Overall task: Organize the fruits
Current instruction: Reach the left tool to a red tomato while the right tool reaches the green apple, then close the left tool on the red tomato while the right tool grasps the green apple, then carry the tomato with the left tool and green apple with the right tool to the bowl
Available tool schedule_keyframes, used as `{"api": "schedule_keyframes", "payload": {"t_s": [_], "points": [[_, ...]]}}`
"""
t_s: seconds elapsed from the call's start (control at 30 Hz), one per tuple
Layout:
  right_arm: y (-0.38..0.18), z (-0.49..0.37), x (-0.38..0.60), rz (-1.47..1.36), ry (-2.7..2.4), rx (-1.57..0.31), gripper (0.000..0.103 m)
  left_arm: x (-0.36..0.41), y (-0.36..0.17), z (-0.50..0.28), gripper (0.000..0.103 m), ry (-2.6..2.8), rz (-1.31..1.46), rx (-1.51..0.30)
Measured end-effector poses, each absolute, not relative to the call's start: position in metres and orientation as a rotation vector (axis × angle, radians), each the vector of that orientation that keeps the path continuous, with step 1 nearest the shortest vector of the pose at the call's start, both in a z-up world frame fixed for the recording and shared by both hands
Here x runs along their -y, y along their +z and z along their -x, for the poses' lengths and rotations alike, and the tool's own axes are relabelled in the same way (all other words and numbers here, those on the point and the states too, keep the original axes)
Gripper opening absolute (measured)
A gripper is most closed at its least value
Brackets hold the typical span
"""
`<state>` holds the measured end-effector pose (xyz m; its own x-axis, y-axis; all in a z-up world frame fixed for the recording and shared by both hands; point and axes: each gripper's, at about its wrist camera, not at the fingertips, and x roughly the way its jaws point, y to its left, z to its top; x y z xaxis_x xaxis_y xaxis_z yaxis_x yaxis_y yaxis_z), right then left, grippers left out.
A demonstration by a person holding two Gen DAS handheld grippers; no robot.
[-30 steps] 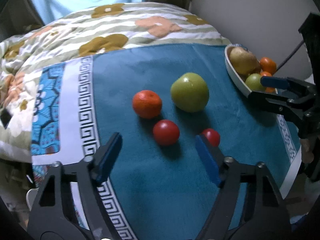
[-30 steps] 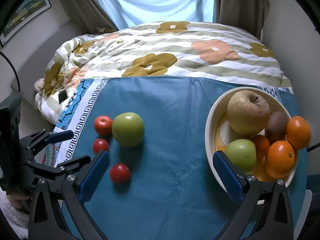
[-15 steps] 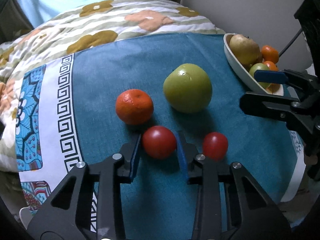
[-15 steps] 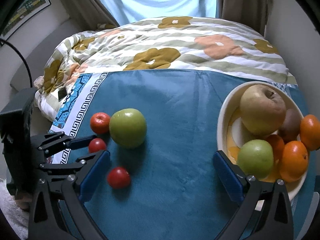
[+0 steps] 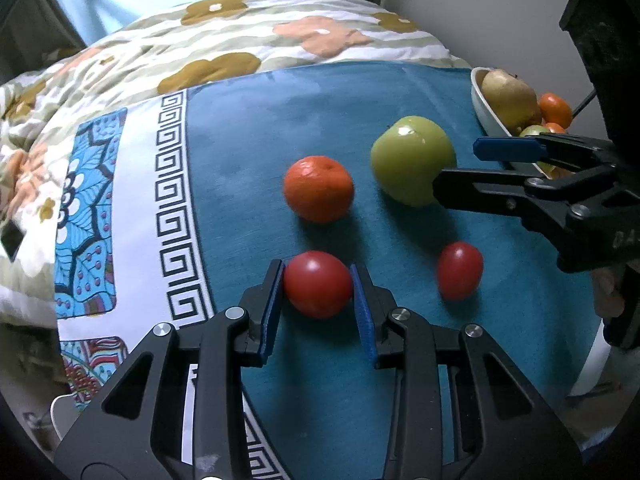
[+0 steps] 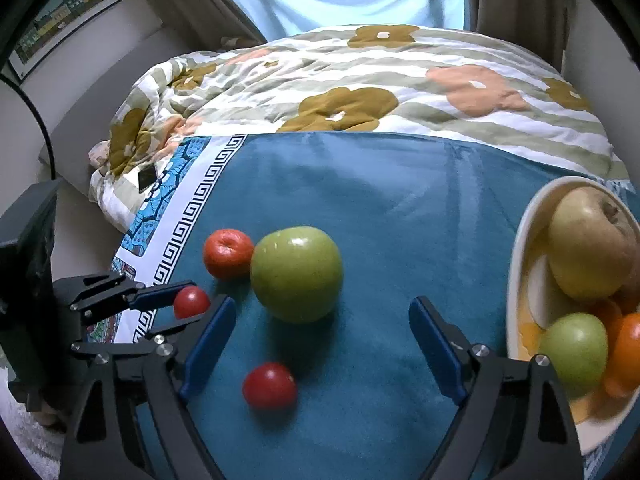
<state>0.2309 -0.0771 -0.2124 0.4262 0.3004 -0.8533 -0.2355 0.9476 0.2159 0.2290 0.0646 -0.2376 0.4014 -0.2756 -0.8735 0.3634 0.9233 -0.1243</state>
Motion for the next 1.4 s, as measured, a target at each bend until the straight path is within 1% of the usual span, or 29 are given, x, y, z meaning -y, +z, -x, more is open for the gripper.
{"api": "schedule_keyframes", "payload": {"t_s": [0.1,0.3,0.37,0.43,0.47,0.53,0.77,1.03,1.4], "points": [[-0.217,-0.235,0.075,-0.071,0.346,-1.085,0.076,-0.067,-0.238,-0.228,0.038,-0.401,-0.095,-1.082],[-0.224,-0.241,0.073,-0.087,0.364,-1.087,0.074,-0.069,-0.238,-0.228,0.038,-0.394,-0.098,-1.080],[-0.225,-0.243,0.071,-0.092,0.372,-1.086,0.072,-0.070,-0.238,-0.227,0.038,-0.390,-0.092,-1.081],[-0.227,-0.245,0.069,-0.097,0.380,-1.088,0.064,-0.071,-0.238,-0.228,0.038,-0.384,-0.089,-1.083],[-0.228,-0.246,0.068,-0.095,0.385,-1.092,0.062,-0.072,-0.237,-0.228,0.038,-0.381,-0.088,-1.083],[-0.230,-0.248,0.065,-0.089,0.393,-1.101,0.051,-0.074,-0.237,-0.228,0.038,-0.379,-0.082,-1.086],[-0.222,-0.243,0.067,-0.087,0.393,-1.094,0.051,-0.078,-0.225,-0.228,0.038,-0.360,-0.079,-1.079],[-0.190,-0.224,0.089,-0.110,0.380,-1.057,0.051,-0.068,-0.187,-0.222,0.038,-0.323,-0.068,-1.028],[-0.140,-0.197,0.156,-0.048,0.362,-1.025,0.051,-0.006,-0.140,-0.206,0.038,-0.322,-0.033,-0.961]]}}
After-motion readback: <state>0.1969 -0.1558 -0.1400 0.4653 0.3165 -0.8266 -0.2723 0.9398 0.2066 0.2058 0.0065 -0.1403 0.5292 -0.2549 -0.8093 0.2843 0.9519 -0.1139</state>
